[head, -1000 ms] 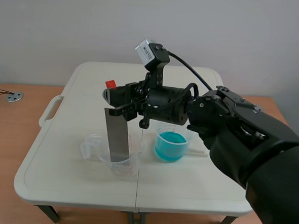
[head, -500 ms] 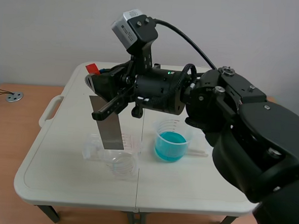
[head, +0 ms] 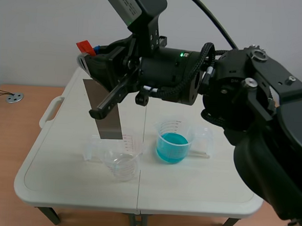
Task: Hold the metal plate by the orange handle, dip it into the blue solution, take it out and point at it, then put the plate back in the beaker on the left.
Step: 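Move the plate over the blue solution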
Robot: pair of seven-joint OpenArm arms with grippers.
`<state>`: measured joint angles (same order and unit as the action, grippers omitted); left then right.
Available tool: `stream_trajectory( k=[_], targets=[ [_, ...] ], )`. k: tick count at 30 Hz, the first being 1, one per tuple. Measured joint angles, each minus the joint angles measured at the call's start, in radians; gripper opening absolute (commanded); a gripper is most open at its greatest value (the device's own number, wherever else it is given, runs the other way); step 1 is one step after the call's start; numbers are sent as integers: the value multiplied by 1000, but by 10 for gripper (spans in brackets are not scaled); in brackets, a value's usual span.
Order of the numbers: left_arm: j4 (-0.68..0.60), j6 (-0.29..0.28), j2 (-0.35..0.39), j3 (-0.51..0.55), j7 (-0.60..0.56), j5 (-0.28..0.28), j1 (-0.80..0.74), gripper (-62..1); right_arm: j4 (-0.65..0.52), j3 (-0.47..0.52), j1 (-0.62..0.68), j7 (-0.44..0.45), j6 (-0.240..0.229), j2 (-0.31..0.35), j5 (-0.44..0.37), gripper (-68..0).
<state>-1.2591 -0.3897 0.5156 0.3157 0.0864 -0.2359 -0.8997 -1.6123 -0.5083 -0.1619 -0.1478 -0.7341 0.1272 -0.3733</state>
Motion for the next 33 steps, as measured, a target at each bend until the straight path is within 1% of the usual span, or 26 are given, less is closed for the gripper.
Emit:
stream_trajectory(
  k=[2, 5, 9, 13, 17, 22, 26, 27, 30, 33],
  targets=[
    [0, 0, 8, 51, -11, 0, 5, -594, -20, 16, 8, 0, 0, 0, 0, -664],
    [0, 0, 42, 97, -77, 0, 6, -594, -48, 51, 25, 0, 0, 1, 0, -664],
    [-4, 0, 95, 118, -129, 0, 42, -594, -91, 75, 32, 0, 0, 18, 0, -664],
    [-23, 0, 134, 119, -154, 0, 99, -594, -130, 101, 33, 0, -4, 40, -1, -664],
    [-70, -2, 144, 119, -229, 0, 142, -594, -146, 148, 33, 0, -4, 60, -9, -664],
    [-169, -4, 144, 119, -312, 0, 146, -594, -146, 217, 33, 1, -4, 93, -9, -664],
    [-239, -6, 144, 119, -361, 1, 146, -594, -146, 269, 33, 2, -4, 126, -48, -664],
    [-254, -11, 144, 119, -369, 1, 146, -594, -146, 281, 33, 5, -4, 136, -58, -664],
    [-278, -76, 144, 118, -374, 1, 158, -594, -146, 306, 33, 9, -4, 167, -68, -664],
    [-280, -128, 144, 117, -369, 1, 200, -594, -146, 315, 33, 18, -4, 193, -69, -664]
  ],
)
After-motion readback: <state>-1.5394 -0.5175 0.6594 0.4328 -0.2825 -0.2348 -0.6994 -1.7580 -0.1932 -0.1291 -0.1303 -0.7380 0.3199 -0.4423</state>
